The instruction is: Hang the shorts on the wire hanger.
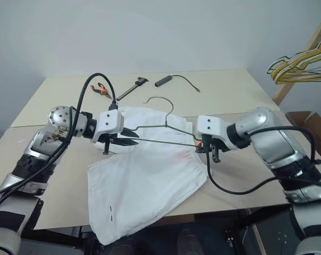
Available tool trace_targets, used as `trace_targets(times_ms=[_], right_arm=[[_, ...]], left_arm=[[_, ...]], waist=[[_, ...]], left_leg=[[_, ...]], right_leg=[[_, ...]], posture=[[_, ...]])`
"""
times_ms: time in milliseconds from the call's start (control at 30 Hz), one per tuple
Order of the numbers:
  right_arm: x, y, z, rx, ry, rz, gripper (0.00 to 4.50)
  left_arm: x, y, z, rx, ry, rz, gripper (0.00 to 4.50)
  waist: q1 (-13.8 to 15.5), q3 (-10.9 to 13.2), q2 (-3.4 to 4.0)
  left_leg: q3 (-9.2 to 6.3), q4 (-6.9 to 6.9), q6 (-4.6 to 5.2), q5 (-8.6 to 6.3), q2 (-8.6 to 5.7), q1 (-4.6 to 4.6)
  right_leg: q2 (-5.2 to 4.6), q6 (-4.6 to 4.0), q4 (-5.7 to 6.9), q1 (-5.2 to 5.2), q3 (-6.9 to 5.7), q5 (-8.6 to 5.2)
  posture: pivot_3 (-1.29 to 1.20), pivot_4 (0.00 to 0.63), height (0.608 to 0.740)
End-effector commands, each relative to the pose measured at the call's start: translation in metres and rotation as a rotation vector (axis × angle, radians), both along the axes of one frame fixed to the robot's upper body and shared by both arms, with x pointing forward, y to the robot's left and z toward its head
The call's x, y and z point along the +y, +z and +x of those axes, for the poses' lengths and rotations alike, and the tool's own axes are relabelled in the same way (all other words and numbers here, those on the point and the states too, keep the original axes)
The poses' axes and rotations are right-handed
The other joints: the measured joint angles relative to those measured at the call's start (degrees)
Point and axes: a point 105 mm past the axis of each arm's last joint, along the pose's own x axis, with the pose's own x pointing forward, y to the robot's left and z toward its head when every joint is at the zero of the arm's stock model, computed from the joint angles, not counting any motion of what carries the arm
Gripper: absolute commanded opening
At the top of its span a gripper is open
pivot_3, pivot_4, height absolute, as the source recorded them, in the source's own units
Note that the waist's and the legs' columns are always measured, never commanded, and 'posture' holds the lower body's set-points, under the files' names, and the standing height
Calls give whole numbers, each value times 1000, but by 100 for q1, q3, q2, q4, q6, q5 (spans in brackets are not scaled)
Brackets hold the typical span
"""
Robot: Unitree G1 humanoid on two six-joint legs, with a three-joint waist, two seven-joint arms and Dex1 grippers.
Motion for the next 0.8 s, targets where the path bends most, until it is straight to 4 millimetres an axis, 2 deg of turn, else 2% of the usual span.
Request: trace_targets(times_ms=[33, 133, 167, 267, 333, 433, 567, 667, 800], right_arm=[[-4, 17, -13, -18, 2, 66, 0], [-25, 8, -20, 44, -123, 104, 0], [-33, 5, -22, 65, -173, 119, 0], [-59, -5, -26, 155, -378, 197, 0], [-76, -14, -29, 221, -517, 244, 0], [-98, -30, -32, 369, -739, 326, 0], [-113, -50, -36, 519, -896, 341, 0], [-116, -57, -43, 613, -918, 363, 0], [-124, -66, -54, 706, -939, 344, 0]], left_arm=[[18, 20, 19, -94, 108, -95, 2261], [45, 33, 36, -115, 266, -215, 3211], [52, 35, 36, -113, 297, -247, 3615], [69, 36, 25, -57, 336, -336, 4434], [67, 39, 10, -64, 306, -413, 4473], [51, 36, -22, -48, 214, -481, 4473], [30, 29, -55, 11, 137, -510, 4473], [20, 27, -68, 28, 112, -512, 4473], [19, 27, -71, 35, 117, -508, 4473]], waist=[[2, 0, 0], [2, -1, -1], [-9, -1, -1], [-21, -1, -1], [-17, -1, -1], [22, 0, -2], [123, 3, -4], [181, 7, 2], [231, 8, 3]], left_leg=[[-1, 1, 0, 0, 0, 1], [-1, 2, 0, 0, -1, 4], [-3, 2, 2, -1, 1, 4], [0, 2, 4, -3, 1, 2], [-1, -1, 7, -4, 2, 4], [-4, 0, 7, -4, 2, 8], [1, 0, 8, -5, 1, 14], [9, -6, 12, -7, 2, 44], [12, -17, 36, -21, 2, 86]], right_leg=[[0, 0, -1, 0, 0, 0], [0, 0, -2, 3, 0, 0], [2, 0, -2, 3, -2, 0], [2, 0, 3, 2, 2, 0], [1, 0, 3, 2, 4, 0], [0, 0, 5, 7, 4, 0], [-4, -1, -14, 12, 6, 0], [-1, -2, -25, 39, 9, 0], [1, 1, -54, 92, 6, -3]], posture=[[-99, 23, 740], [-101, 29, 740], [-101, 31, 740], [-91, 48, 740], [-83, 56, 740], [-74, 68, 740], [-58, 78, 740], [-46, 79, 740], [-32, 80, 740]])
